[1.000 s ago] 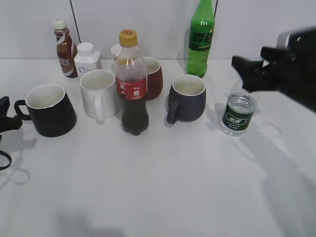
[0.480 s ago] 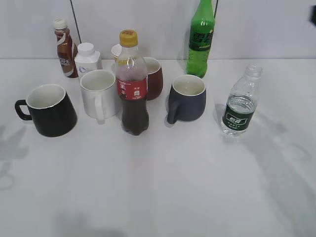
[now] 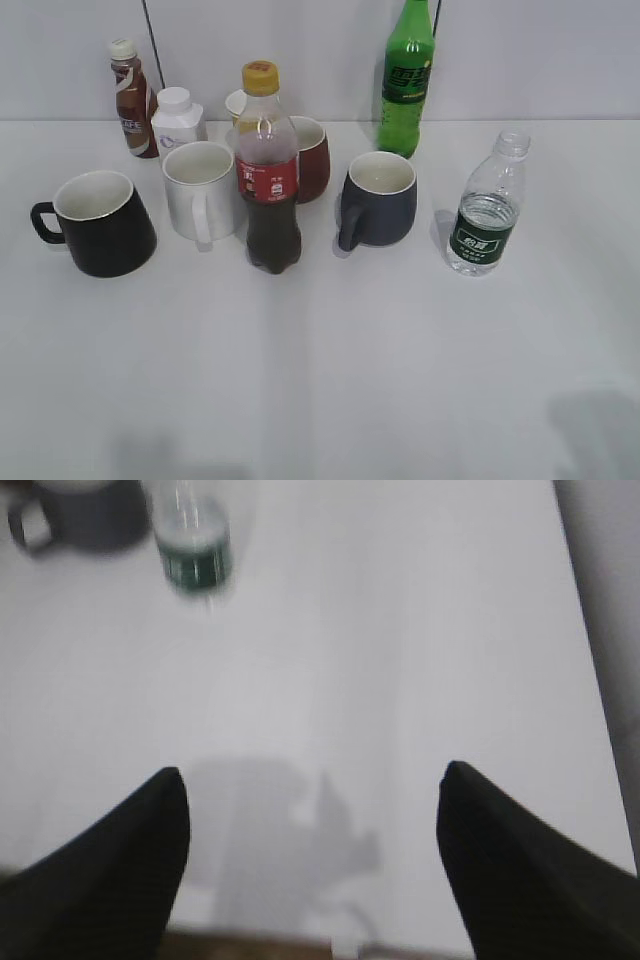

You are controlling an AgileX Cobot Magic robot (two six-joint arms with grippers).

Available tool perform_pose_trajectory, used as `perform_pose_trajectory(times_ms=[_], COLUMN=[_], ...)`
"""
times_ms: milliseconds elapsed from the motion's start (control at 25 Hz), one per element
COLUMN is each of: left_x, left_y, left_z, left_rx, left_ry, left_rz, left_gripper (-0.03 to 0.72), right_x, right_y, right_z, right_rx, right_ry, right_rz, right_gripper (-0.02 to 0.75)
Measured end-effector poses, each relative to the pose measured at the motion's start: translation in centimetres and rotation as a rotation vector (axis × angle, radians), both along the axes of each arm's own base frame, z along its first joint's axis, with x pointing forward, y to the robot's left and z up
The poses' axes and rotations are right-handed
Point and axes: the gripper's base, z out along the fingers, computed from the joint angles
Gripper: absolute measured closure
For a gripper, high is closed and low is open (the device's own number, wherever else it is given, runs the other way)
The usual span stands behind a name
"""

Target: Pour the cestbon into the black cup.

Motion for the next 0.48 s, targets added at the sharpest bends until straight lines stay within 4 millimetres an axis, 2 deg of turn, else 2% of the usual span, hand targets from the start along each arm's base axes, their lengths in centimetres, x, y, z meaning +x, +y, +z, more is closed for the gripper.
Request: perform_pose_trajectory(times_ms=[120, 200, 320, 480], left_x=[-3.0, -4.1, -5.0, -5.3], left_y=[1.2, 1.9, 2.1, 2.1], left_z=[-0.6, -1.2, -3.3, -4.0], left_rx=[0.044, 0.075, 0.082, 0.059], left_ry=[-0.006, -0.038, -0.061, -0.150], left_rz=[0.073, 0.135, 0.174, 0.189], left_gripper=[0.304, 0.304, 0.304, 0.305], right_x=[-2.6, -3.3, -3.7, -3.0], right_y=[-0.6, -0.8, -0.8, -0.6], right_z=[-1.0, -1.6, -2.0, -2.2], right_rx=[-0.028, -0.036, -0.032, -0.026], right_ry=[0.045, 0.025, -0.008, -0.064], right_rz=[0.009, 0.016, 0.028, 0.043], right_gripper=[0.146, 0.146, 0.146, 0.146])
